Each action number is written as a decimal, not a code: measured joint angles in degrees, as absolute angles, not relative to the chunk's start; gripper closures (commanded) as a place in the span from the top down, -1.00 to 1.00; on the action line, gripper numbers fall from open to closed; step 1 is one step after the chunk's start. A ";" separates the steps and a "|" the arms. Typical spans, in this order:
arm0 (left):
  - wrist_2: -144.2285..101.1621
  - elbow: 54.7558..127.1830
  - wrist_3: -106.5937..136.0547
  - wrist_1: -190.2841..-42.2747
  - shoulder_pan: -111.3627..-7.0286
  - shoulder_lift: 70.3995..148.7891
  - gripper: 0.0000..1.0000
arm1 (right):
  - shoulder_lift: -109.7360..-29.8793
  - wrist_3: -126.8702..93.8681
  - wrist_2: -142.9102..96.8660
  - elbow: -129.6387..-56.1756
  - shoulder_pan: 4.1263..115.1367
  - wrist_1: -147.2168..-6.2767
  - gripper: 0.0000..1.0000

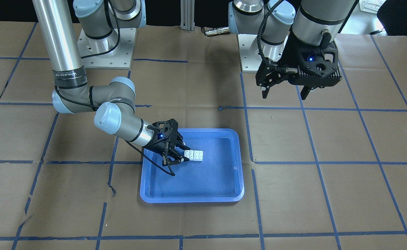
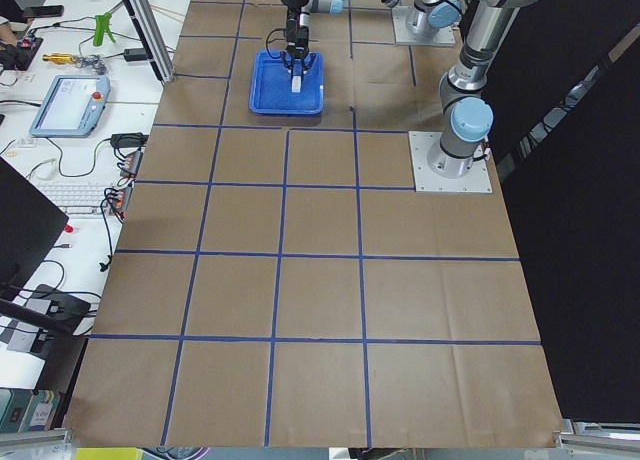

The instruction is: Assemble white blocks and place on blue tray

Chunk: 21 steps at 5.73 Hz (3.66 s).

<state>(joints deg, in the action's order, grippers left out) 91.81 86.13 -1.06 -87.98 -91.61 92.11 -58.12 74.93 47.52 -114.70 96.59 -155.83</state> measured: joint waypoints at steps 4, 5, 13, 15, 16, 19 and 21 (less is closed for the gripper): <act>92.02 86.14 -1.05 -87.92 -91.58 92.11 0.98 | -58.10 74.79 47.25 -114.68 96.59 -155.90 0.99; 92.02 86.13 -1.03 -87.63 -91.58 92.11 0.98 | -58.21 74.44 47.04 -114.57 96.58 -155.94 1.00; 92.28 86.22 -1.05 -87.01 -91.58 92.27 0.98 | -70.92 60.83 66.99 -97.51 95.11 -120.25 1.00; 92.35 86.22 -1.05 -87.01 -91.58 92.18 0.98 | -73.80 45.41 77.39 -91.69 92.89 -108.30 1.00; 92.37 86.22 -1.05 -87.01 -91.58 92.14 0.98 | -75.74 36.09 82.65 -89.79 91.80 -102.96 1.00; 92.37 86.22 -1.00 -87.01 -91.58 92.12 0.98 | -83.02 11.07 89.81 -86.34 89.55 -89.33 1.00; 92.37 86.22 -1.05 -87.01 -91.58 92.11 0.98 | -84.93 4.85 89.81 -83.18 89.41 -83.15 1.00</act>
<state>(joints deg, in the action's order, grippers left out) 92.37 86.22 -1.05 -87.01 -91.58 92.11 -84.93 4.85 89.81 -83.18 89.41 -83.15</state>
